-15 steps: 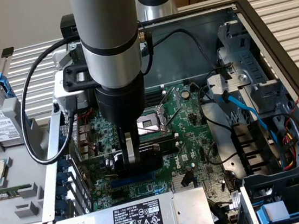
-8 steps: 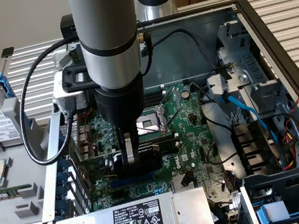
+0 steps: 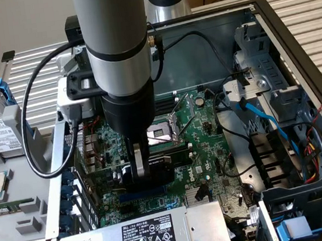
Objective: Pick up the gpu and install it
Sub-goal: 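Insert the gpu into the slot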
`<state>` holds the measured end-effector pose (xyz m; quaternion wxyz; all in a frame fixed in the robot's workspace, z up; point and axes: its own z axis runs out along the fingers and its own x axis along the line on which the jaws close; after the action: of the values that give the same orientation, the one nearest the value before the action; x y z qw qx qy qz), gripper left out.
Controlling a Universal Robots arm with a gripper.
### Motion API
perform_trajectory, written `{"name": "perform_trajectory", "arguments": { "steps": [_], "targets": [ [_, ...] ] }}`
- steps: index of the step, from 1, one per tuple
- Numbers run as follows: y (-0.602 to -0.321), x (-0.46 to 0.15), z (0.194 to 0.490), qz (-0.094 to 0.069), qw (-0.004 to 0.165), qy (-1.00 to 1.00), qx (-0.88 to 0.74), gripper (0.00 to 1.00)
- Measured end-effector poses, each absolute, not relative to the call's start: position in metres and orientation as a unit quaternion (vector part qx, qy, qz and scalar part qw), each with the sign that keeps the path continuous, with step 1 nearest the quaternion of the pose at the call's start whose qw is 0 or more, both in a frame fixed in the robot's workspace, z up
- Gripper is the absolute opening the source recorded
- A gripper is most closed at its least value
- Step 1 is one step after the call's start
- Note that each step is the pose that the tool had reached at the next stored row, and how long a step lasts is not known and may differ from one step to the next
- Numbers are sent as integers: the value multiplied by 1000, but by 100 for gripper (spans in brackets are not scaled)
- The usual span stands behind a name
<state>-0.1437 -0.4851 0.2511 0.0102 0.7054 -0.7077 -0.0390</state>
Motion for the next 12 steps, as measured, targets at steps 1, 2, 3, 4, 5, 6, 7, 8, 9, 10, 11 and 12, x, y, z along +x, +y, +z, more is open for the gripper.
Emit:
{"name": "perform_trajectory", "arguments": {
  "steps": [1, 2, 3, 4, 5, 6, 7, 8, 9, 10, 11, 12],
  "targets": [
    [-485, -144, 251, -39, 10, -708, 705, 27],
    [-485, -144, 250, -39, 10, -708, 705, 27],
    [-485, -144, 250, -39, 10, -708, 705, 27],
    [-485, -144, 250, -39, 10, -708, 705, 27],
    [-485, -144, 250, -39, 10, -708, 705, 27],
    [-485, -144, 250, -39, 10, -708, 705, 27],
    [-485, -144, 250, -39, 10, -708, 705, 27],
    [-485, -144, 250, -39, 10, -708, 705, 27],
    [-485, -144, 250, -39, 10, -708, 705, 27],
    [-485, -144, 250, -39, 10, -708, 705, 27],
    [-485, -144, 250, -39, 10, -708, 705, 27],
    [-485, -144, 250, -39, 11, -708, 705, 27]
  ]
}}
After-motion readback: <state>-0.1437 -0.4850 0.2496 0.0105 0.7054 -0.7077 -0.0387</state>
